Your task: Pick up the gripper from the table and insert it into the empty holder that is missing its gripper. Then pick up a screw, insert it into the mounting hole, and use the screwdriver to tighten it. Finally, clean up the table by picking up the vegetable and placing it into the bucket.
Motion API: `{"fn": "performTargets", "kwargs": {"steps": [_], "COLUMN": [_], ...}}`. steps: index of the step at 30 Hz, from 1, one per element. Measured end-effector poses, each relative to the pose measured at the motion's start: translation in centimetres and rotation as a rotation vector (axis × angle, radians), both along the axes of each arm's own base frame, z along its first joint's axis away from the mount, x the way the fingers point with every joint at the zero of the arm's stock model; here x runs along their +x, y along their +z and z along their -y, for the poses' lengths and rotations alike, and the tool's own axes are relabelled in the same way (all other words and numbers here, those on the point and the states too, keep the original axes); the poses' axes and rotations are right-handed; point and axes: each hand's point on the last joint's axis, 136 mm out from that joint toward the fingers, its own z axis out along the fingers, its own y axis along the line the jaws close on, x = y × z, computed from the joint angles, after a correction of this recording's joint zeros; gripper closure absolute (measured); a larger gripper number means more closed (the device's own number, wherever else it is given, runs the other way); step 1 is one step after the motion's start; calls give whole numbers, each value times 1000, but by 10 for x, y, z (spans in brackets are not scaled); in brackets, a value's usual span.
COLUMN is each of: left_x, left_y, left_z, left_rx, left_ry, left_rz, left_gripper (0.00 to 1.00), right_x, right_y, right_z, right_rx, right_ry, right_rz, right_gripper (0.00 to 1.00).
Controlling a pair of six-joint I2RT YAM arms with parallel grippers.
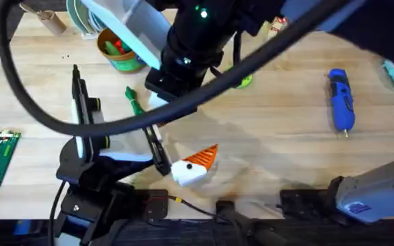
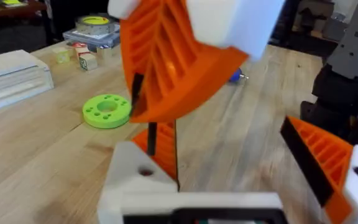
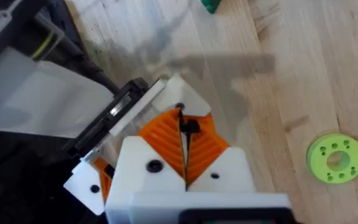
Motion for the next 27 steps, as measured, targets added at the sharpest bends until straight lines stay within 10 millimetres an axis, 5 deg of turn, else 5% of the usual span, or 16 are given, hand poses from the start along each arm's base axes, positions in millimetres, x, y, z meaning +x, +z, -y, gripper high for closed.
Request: {"fn": "performTargets", "kwargs": {"steps": [27], "left_x": [0], "left_y": [0], "left_z": [0], "left_rx": [-1], "left_ry": [0], "left_rz": [-6], "left_gripper": [8], "right_x": [4], "right_y": [-16], "right_z": [-5], "right_rx": [-37], "right_ry": [-1], "right_rz": [-19], "right_gripper": [994]}}
